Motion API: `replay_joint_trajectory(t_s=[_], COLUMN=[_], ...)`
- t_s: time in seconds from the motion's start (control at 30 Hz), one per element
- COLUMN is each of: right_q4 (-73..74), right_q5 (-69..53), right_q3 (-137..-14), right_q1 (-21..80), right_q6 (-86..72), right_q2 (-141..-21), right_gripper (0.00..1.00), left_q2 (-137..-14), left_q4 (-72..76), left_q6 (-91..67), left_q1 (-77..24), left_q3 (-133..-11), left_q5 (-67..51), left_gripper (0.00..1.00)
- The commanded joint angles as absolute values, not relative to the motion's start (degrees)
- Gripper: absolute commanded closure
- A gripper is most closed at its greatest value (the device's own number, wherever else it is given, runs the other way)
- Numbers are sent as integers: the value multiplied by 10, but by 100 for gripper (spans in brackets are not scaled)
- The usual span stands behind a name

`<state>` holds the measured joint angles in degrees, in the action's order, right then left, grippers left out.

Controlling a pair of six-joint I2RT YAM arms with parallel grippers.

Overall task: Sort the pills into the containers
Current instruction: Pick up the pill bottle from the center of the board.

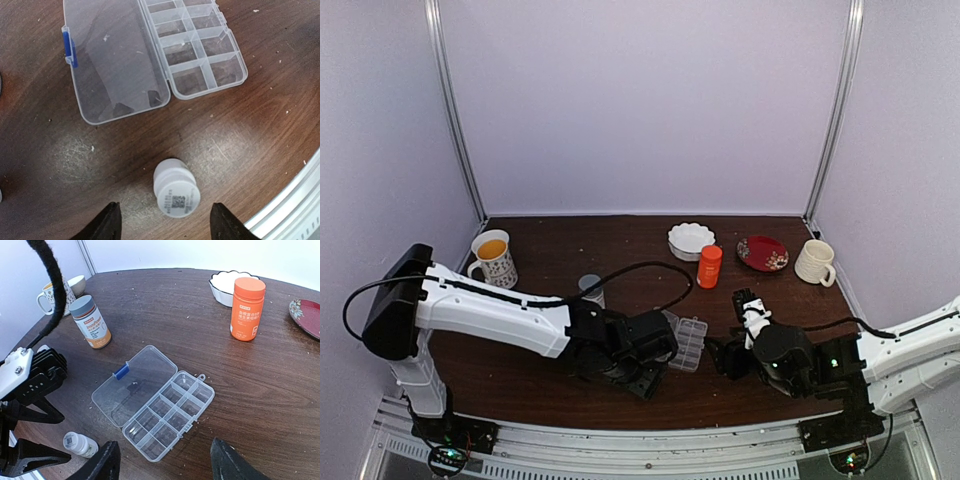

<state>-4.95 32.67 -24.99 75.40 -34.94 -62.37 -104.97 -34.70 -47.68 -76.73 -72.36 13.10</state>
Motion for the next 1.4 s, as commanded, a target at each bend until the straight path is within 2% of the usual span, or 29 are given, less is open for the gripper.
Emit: replay_joint_trajectory(t_s=[0.0,0.13,0.2,0.43,0.8,1.0,1.37], right_q4=[-60,-58,-56,-52,-51,-49,-53], right_q5=[339,338,338,336,336,334,324], right_q3=[-240,-243,-246,-253,-250,-256,-254], right_q1=[751,751,751,750,750,749,749], right_q6=[-350,-349,-349,-349,-352,-351,-340], right_q2=[-621,-626,-629,-639,-637,-644,-628], right_gripper=[36,35,35,35,35,35,35], left_q2=[-1067,-1077,-1079,-1080,-1092,-1091,-1015], left_q4=[-351,-351,-350,-350,-354,-361,-374], left_q6=[-482,-476,-475,-471,-469,-467,-442], left_q1=[-769,-768,-769,-769,-769,-769,-766], left_q3=[-748,-758,-758,-761,-769,-774,-777], left_q5=[136,130,128,131,137,144,148], left_gripper=[41,55,59,65,66,78,85])
